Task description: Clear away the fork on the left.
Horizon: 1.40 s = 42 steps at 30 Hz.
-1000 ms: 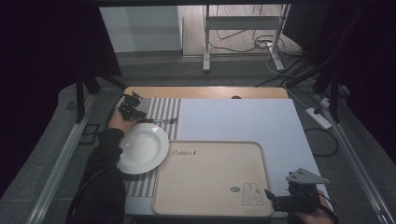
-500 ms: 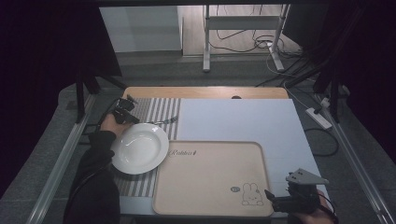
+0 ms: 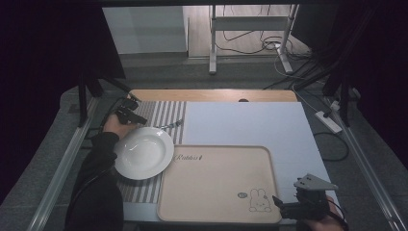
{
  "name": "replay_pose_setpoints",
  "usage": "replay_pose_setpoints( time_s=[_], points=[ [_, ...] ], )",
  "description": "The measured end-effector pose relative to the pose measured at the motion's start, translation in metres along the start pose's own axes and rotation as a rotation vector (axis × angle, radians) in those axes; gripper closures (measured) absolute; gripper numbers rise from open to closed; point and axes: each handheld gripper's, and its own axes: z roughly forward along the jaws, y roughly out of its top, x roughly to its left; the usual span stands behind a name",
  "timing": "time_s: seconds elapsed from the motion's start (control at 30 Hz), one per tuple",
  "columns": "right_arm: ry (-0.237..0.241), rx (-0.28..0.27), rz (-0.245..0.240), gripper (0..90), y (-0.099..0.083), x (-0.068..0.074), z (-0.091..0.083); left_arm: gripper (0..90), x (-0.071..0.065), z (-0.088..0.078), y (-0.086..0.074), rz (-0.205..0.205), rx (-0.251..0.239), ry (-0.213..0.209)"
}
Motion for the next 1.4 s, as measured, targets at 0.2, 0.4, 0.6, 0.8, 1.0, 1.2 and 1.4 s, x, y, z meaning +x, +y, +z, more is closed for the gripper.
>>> replay_pose_setpoints(
  time_s=[0.2,0.4,0.6,0.8,1.0,1.2,1.4],
  points=[
    [0.000,-0.003,0.000,0.0,0.000,0.000,0.000,33.4,-0.016,0.010,0.017,0.044,-0.011,-0.039],
    [0.001,-0.004,-0.001,0.0,0.000,0.000,0.000,7.8,-0.032,0.032,0.030,0.104,0.054,-0.071],
    [0.002,-0.005,-0.002,0.0,-0.001,0.000,-0.001,7.8,-0.037,0.046,0.035,0.122,0.122,-0.024],
    [0.001,-0.005,-0.005,0.0,-0.001,0.000,-0.001,20.3,-0.030,0.042,0.032,0.138,0.125,0.004],
    [0.000,-0.003,-0.007,0.0,-0.001,0.001,-0.001,43.6,-0.015,0.033,0.025,0.119,0.122,0.003],
    [0.000,-0.001,-0.008,0.0,-0.001,0.001,-0.001,68.3,-0.006,0.025,0.016,0.142,0.134,-0.014],
    [0.000,0.000,-0.010,0.0,-0.001,0.001,-0.001,77.8,-0.003,0.023,0.012,0.146,0.127,-0.029]
  ],
)
